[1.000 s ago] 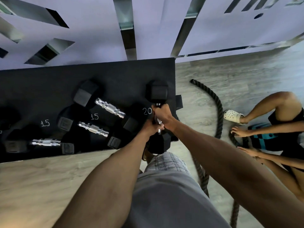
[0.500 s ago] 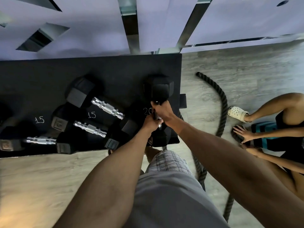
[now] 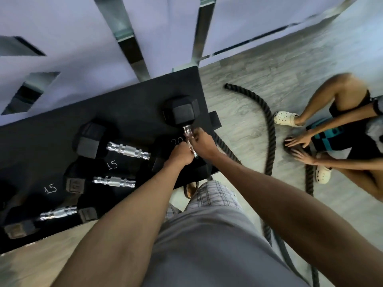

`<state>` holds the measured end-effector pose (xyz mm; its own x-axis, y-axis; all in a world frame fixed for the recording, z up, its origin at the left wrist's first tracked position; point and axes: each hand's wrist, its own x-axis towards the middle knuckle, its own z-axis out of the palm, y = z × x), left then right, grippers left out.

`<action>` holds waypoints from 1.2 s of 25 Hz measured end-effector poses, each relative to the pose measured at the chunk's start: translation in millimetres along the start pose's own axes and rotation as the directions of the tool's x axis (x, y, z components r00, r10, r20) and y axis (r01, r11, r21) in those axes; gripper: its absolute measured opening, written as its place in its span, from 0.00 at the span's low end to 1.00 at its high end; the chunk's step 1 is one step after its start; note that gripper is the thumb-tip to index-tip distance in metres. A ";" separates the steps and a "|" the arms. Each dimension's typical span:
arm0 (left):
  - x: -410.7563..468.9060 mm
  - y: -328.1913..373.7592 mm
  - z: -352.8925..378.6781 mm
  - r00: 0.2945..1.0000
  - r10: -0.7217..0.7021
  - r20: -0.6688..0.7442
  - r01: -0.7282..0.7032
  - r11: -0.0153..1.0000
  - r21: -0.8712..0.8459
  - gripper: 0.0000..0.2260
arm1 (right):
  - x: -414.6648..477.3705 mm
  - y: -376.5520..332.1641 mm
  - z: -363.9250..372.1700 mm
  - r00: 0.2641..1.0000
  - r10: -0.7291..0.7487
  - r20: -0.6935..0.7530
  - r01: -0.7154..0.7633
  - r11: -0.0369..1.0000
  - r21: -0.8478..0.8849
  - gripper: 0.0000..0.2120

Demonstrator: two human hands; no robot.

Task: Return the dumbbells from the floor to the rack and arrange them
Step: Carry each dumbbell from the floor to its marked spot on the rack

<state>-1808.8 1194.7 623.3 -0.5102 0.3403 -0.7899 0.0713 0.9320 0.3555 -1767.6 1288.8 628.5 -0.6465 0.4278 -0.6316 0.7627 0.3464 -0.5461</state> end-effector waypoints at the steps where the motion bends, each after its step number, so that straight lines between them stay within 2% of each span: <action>1: -6.9 2.1 -3.3 0.999 0.035 0.000 -0.035 0.997 0.064 0.15 | -13.4 9.1 1.0 0.999 -0.016 -0.030 0.015 0.999 -0.029 0.16; 3: -19.6 1.5 -6.9 0.989 0.144 0.031 -0.147 0.968 0.203 0.14 | -41.9 28.5 7.3 0.996 -0.031 -0.084 0.023 0.995 -0.094 0.15; 5: -26.8 -0.7 -8.2 0.957 0.273 0.096 -0.289 0.890 0.352 0.14 | -74.9 45.2 14.4 0.987 -0.017 -0.157 -0.003 0.992 -0.129 0.14; 8: -38.8 -0.1 3.3 0.883 0.386 0.266 -0.469 0.708 0.528 0.13 | -138.0 71.4 35.0 0.952 0.106 -0.288 -0.126 0.991 -0.052 0.14; 10: -55.2 -1.9 16.8 0.829 0.400 0.392 -0.560 0.569 0.603 0.12 | -180.6 88.6 57.7 0.924 0.215 -0.315 -0.214 0.976 0.038 0.14; 14: -92.3 -9.1 58.4 0.721 0.370 0.586 -0.693 0.374 0.616 0.11 | -256.1 116.0 106.1 0.874 0.427 -0.233 -0.383 0.900 0.210 0.13; 19: -146.5 -25.7 128.3 0.594 0.294 0.749 -0.798 0.103 0.593 0.11 | -345.1 144.7 178.7 0.726 0.645 -0.238 -0.480 0.723 0.497 0.14; 22: -181.3 -58.7 171.5 0.565 0.199 0.801 -0.807 -0.071 0.587 0.12 | -404.5 152.0 231.9 0.640 0.739 -0.210 -0.480 0.598 0.642 0.14; 25: -230.9 -106.8 223.7 0.502 0.096 0.859 -0.826 -0.240 0.510 0.13 | -473.1 162.7 308.3 0.549 0.820 -0.163 -0.463 0.461 0.757 0.13; 30: -321.6 -196.4 304.4 0.422 -0.033 0.906 -0.826 -0.426 0.370 0.12 | -572.6 164.2 440.9 0.413 0.909 -0.049 -0.390 0.226 0.893 0.13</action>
<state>-1397.8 940.3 655.3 0.5585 0.2264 -0.7980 0.7076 -0.6321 0.3159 -1278.6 732.6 657.9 0.4269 0.5330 -0.7305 0.4113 -0.8339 -0.3681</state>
